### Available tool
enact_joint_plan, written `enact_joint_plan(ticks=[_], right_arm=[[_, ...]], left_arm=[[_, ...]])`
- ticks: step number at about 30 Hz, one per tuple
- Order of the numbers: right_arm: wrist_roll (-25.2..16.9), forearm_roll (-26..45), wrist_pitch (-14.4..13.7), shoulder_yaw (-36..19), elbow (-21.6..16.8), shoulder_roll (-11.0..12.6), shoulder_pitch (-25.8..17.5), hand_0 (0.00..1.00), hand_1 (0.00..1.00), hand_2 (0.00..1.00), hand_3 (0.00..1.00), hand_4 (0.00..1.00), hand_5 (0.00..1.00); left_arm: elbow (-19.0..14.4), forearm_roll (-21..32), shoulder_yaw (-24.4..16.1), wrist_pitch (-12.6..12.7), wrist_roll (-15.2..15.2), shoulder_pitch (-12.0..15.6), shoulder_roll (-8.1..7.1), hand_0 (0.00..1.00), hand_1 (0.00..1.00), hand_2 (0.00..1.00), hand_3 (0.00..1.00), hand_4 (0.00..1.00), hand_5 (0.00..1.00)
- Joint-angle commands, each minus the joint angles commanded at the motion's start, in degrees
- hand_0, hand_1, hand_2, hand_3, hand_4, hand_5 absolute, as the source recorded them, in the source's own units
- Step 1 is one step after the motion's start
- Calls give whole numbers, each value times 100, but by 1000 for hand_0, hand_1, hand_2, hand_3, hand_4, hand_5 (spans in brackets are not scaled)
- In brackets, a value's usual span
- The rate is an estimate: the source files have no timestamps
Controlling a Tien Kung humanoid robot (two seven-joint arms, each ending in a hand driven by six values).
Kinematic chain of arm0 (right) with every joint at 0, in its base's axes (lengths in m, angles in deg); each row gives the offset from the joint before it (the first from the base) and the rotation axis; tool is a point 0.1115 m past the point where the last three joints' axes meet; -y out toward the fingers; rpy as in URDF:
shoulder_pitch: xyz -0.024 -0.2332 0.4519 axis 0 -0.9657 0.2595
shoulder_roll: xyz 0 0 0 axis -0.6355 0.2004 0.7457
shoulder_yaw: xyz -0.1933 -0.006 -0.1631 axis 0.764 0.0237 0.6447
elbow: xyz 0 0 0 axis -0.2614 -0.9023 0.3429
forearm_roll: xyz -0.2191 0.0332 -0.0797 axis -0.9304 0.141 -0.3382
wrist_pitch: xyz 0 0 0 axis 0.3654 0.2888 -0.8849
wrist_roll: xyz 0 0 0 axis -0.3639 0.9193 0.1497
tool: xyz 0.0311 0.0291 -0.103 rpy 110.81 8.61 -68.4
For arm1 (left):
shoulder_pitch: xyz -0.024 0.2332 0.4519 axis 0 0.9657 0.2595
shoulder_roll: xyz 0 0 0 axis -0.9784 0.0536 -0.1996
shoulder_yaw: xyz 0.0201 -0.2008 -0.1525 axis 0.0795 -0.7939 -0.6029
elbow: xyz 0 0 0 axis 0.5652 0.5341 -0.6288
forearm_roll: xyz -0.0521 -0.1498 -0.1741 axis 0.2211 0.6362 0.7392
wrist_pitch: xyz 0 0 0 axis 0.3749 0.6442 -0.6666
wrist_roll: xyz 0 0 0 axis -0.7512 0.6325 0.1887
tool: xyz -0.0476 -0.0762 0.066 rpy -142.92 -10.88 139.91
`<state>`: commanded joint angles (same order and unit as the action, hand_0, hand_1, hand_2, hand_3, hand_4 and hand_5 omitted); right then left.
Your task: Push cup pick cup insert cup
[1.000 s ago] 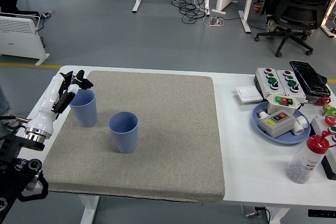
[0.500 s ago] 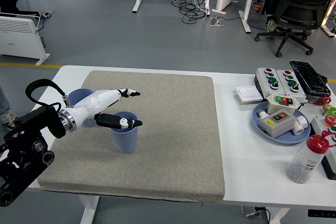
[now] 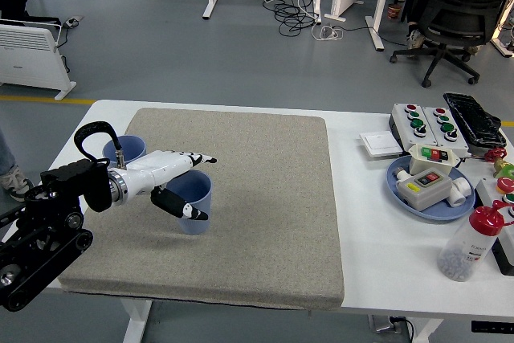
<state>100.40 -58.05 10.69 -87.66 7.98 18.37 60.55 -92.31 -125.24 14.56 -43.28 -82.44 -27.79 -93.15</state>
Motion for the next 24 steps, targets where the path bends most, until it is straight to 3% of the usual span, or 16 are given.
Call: enact_joint_plan(ticks=[2, 3, 8, 9, 14, 15, 20, 21, 24], right_arm=[[0, 1, 0, 0, 0, 1, 0, 688, 609, 640, 574, 98, 488], [-1, 0, 0, 0, 1, 1, 2, 688, 609, 640, 574, 98, 489], [-7, 20, -2, 7, 1, 0, 1, 688, 609, 640, 574, 98, 489], [-8, 22, -3, 9, 1, 0, 2, 688, 609, 640, 573, 98, 488], [-9, 20, -3, 11, 2, 1, 5, 688, 609, 640, 573, 98, 488], [-9, 21, -3, 11, 2, 1, 5, 689, 609, 640, 573, 98, 488], [-15, 29, -4, 16, 3, 2, 7, 689, 609, 640, 573, 98, 488], [-17, 32, -5, 18, 4, 3, 7, 688, 609, 640, 573, 98, 488], [-21, 45, -6, 24, 5, 3, 7, 688, 609, 640, 573, 98, 488]], left_arm=[[42, -71, 17, 3, 5, -4, 12, 777, 865, 937, 900, 876, 409], [73, -153, 24, 29, -10, -10, 19, 601, 754, 838, 776, 806, 330], [118, -314, 11, 76, -35, -17, 24, 601, 754, 838, 776, 806, 330], [125, -347, 11, 74, -34, -20, 24, 463, 667, 745, 662, 734, 257], [136, -428, 16, 79, -66, -25, 17, 463, 667, 745, 662, 734, 257], [136, -431, 16, 79, -67, -24, 16, 415, 591, 646, 536, 624, 172], [81, -399, -3, 63, -59, -15, -10, 415, 591, 646, 536, 624, 172], [23, -374, -17, 32, -45, -11, -34, 422, 556, 572, 515, 503, 83], [-151, -260, -51, -68, 8, -24, -108, 422, 556, 572, 515, 503, 83]])
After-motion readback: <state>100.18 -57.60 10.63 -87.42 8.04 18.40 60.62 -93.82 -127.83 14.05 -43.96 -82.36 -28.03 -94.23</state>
